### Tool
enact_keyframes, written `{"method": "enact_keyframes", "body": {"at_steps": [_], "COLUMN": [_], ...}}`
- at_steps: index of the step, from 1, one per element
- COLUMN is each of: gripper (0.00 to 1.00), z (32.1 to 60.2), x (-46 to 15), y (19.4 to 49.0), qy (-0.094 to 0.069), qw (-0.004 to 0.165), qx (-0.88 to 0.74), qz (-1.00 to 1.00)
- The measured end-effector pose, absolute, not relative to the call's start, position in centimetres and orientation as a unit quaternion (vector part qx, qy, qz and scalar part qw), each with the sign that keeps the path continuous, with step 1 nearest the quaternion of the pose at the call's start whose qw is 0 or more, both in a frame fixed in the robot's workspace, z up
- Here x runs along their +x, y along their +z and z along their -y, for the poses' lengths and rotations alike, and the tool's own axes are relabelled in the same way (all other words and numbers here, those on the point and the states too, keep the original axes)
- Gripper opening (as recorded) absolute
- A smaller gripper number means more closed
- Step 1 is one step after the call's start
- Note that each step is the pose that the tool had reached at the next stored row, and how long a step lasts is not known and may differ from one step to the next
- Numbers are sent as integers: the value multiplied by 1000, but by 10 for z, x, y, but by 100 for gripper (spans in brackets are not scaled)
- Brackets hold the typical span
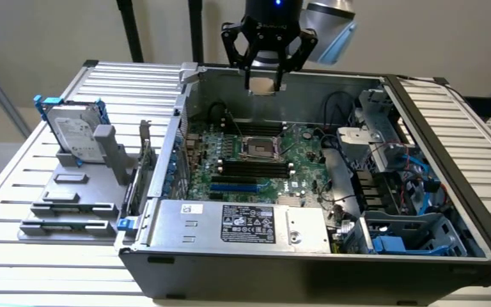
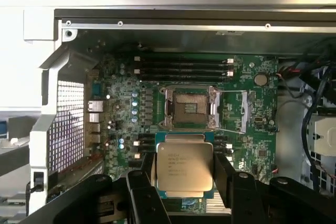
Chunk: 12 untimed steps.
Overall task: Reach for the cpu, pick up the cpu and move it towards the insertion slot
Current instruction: 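Pick up the cpu and move it towards the insertion slot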
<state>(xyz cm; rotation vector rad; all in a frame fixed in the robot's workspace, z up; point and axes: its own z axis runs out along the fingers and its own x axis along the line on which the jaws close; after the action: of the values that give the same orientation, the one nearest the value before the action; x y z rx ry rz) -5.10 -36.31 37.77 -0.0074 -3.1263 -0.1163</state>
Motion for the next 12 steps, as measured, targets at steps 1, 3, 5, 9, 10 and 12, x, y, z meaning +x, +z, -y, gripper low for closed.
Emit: {"method": "enact_keyframes", "body": {"at_steps": [1,3,5,9,10,12], "gripper": [54,54,54,54,54,54], "z": [361,357,353,348,347,347], "x": [-50,-48,-48,-46,-46,-46], "y": [377,375,372,368,367,366], "qy": [-37,-37,-37,-37,-37,-37], "qw": [7,6,6,5,5,5], "qx": [-2,-2,-2,-2,-2,-2], "qz": [999,999,999,999,999,999]}}
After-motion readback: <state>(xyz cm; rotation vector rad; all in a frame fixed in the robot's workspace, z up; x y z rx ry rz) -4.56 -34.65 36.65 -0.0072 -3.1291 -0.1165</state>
